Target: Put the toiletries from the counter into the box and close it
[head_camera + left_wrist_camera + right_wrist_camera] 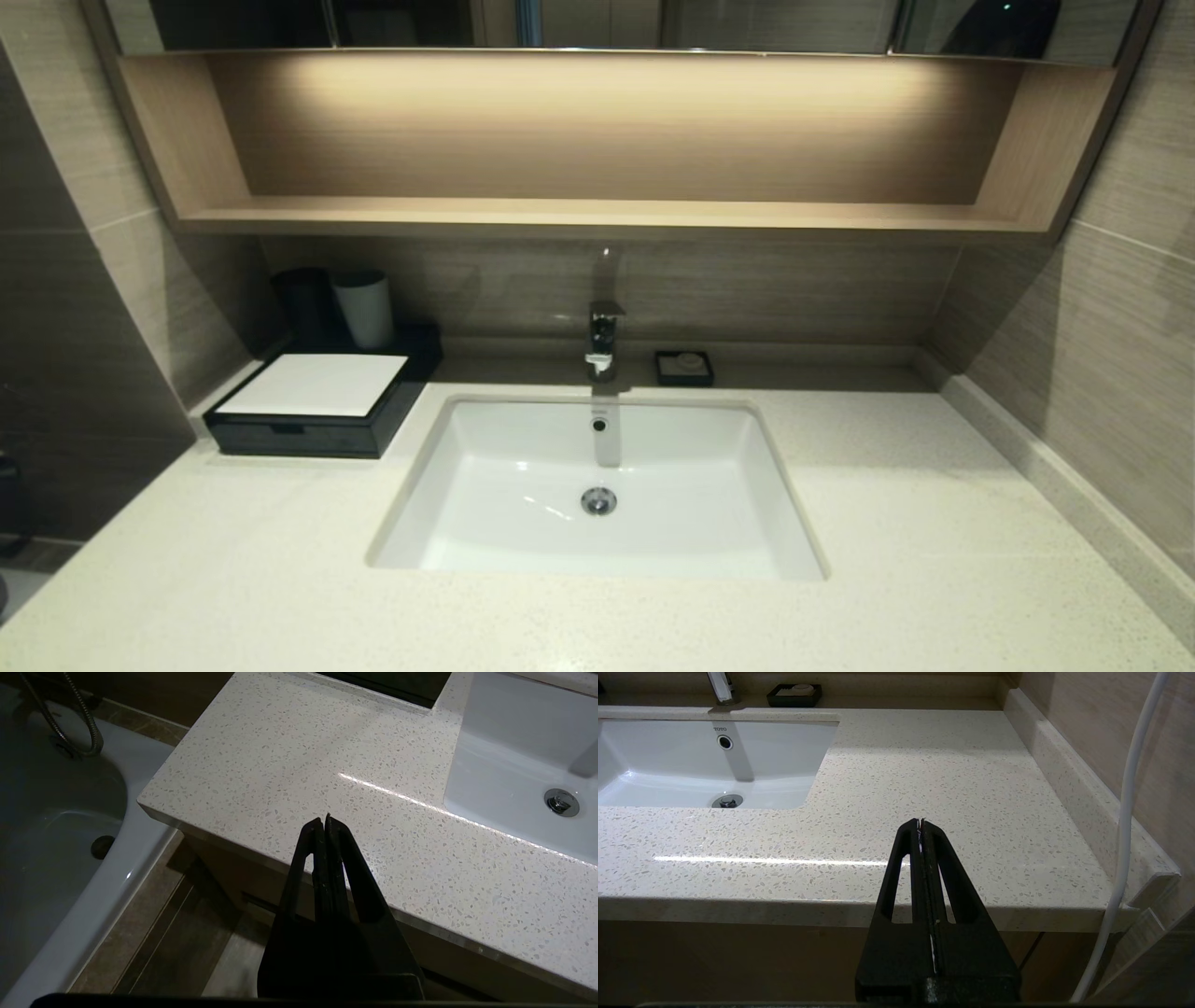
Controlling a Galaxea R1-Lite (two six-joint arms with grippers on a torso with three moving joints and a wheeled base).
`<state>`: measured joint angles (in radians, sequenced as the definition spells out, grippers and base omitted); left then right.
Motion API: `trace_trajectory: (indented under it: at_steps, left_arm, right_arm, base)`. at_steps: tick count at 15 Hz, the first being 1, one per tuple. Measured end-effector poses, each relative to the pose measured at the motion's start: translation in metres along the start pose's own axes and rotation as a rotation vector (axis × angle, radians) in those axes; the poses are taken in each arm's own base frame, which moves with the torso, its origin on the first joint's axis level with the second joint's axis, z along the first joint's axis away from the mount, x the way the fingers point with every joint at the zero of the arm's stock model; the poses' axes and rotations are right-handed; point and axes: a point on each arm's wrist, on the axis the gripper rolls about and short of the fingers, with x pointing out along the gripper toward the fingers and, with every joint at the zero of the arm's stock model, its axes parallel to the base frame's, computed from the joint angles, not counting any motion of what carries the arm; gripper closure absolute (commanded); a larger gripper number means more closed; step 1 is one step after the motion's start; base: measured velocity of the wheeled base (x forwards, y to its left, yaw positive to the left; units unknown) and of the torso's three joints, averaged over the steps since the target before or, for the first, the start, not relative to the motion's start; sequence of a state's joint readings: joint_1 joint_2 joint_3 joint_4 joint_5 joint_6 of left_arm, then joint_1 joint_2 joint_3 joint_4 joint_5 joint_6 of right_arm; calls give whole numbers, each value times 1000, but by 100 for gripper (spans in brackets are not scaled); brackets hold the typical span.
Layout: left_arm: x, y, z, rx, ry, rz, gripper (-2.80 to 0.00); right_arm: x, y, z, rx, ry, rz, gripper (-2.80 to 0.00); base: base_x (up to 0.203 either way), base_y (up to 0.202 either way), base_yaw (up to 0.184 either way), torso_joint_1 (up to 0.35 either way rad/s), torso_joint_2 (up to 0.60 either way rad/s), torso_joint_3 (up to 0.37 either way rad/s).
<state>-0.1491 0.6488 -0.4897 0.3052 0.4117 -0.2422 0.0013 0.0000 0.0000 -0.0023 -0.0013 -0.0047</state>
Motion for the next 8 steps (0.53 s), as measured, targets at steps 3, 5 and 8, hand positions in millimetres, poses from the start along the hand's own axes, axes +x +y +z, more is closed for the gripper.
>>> trace_trajectory:
  at_steps: [3, 5, 8]
  left_arm:
    - [-7, 8, -18, -14, -27, -3, 0]
    - [-10, 12, -29, -28, -38, 16, 0]
    - [-14, 17, -46, -45, -58, 42, 0]
  right_arm:
    - [0, 0, 0, 0, 0, 0, 0]
    - [0, 0, 0, 0, 0, 0, 0]
    - [0, 0, 0, 0, 0, 0, 0]
  base:
    - [0, 0, 0, 0, 0, 0]
    - [0, 0, 0, 0, 0, 0]
    - [0, 0, 0, 0, 0, 0]
